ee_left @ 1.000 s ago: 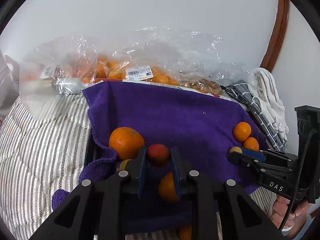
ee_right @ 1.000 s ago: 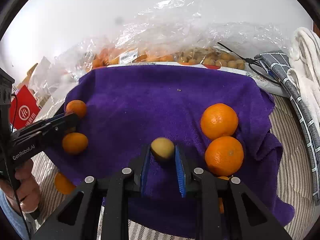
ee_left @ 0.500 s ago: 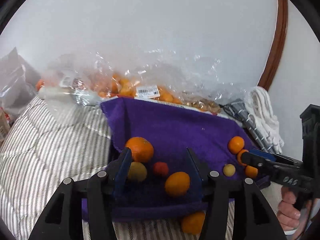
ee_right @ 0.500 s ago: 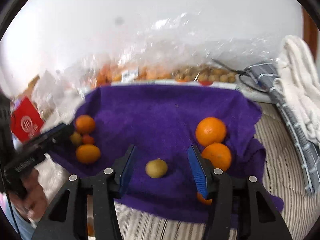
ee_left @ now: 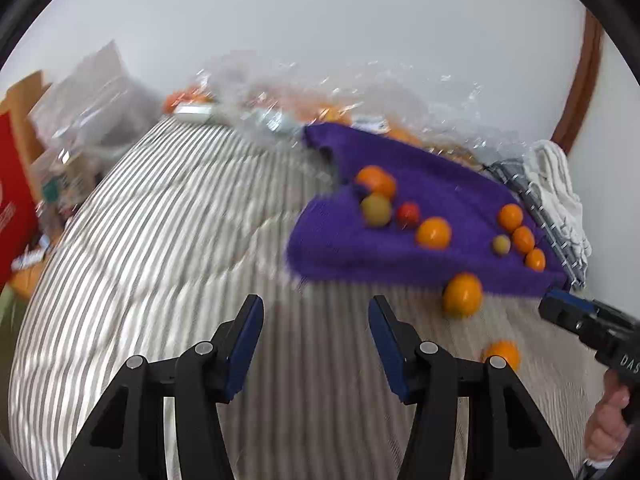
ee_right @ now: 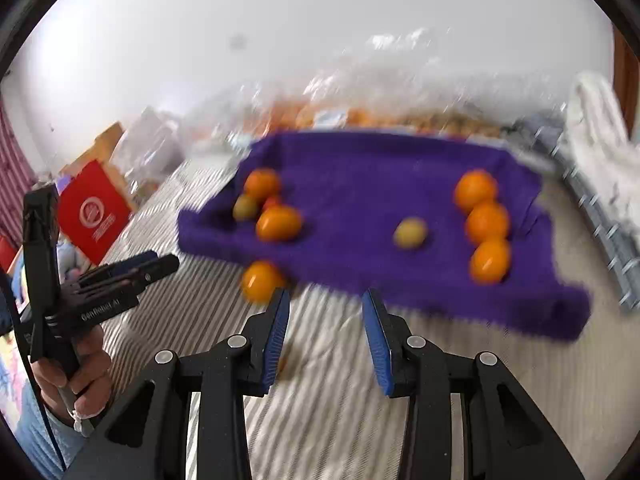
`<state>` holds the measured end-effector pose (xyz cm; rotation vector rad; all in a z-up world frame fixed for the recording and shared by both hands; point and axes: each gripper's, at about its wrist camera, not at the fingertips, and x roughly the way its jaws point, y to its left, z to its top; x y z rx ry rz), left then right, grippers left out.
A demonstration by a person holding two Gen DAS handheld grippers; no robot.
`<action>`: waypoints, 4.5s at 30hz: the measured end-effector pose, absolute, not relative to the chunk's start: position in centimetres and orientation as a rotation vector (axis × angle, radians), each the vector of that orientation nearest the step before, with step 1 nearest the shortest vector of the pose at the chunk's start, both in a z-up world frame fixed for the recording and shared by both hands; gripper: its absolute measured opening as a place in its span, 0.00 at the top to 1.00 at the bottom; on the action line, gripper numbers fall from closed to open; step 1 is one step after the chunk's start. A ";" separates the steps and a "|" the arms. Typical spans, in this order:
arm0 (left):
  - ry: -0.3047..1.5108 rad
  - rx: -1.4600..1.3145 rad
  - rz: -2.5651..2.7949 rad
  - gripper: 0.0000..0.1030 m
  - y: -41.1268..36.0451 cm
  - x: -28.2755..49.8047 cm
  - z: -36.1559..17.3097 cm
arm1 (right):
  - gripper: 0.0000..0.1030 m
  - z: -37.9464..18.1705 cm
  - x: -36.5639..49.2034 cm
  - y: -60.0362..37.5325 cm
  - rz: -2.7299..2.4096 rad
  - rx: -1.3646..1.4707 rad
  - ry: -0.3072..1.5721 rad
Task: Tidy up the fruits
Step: 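Open both tools to release the fruits on the purple towel, then grasp a large orange from the bedspread with the right tool, then grasp a large orange beside the towel with the left tool while the right tool holds its orange, then carry both large oranges over the purple towel with the right and left tools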
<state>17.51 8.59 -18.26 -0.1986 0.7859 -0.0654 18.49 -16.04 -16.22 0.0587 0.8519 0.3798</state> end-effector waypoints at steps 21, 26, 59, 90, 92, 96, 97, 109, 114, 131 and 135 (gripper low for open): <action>0.835 -0.184 -0.039 0.46 8.9 16.0 -19.0 | 0.67 -20.2 16.1 -11.2 0.458 -0.117 0.880; 0.835 -0.191 -0.037 0.46 9.0 16.0 -19.0 | 0.67 -19.6 15.5 -12.9 0.431 -0.065 0.843; 0.905 -0.044 -0.232 0.46 1.2 15.9 -18.2 | 0.67 -19.8 15.5 -28.7 0.127 0.173 0.791; 0.740 -0.105 -0.288 0.69 -1.7 19.2 -16.8 | 0.67 -20.1 16.1 -28.6 0.187 0.175 0.810; 0.729 -0.137 -0.286 0.69 -1.0 19.1 -16.6 | 0.67 -20.1 16.0 -28.9 0.183 0.185 0.807; 0.709 -0.197 -0.280 0.69 0.3 18.9 -16.2 | 0.67 -20.0 15.9 -29.0 0.185 0.194 0.800; 0.706 -0.206 -0.279 0.69 0.5 18.9 -16.2 | 0.67 -20.0 15.8 -29.0 0.192 0.196 0.797; 0.629 -0.114 -0.249 0.69 -0.3 17.8 -15.0 | 0.67 -19.8 15.3 -29.1 0.217 0.210 0.781; 0.617 -0.149 -0.242 0.69 0.5 17.8 -14.7 | 0.67 -19.7 14.9 -29.8 0.194 0.230 0.786; 0.551 -0.102 -0.187 0.69 0.6 17.0 -14.1 | 0.67 -15.5 12.3 -30.0 0.142 0.168 0.713; 0.540 -0.115 -0.179 0.69 0.9 16.9 -13.9 | 0.67 -13.8 12.1 -28.9 0.158 0.149 0.679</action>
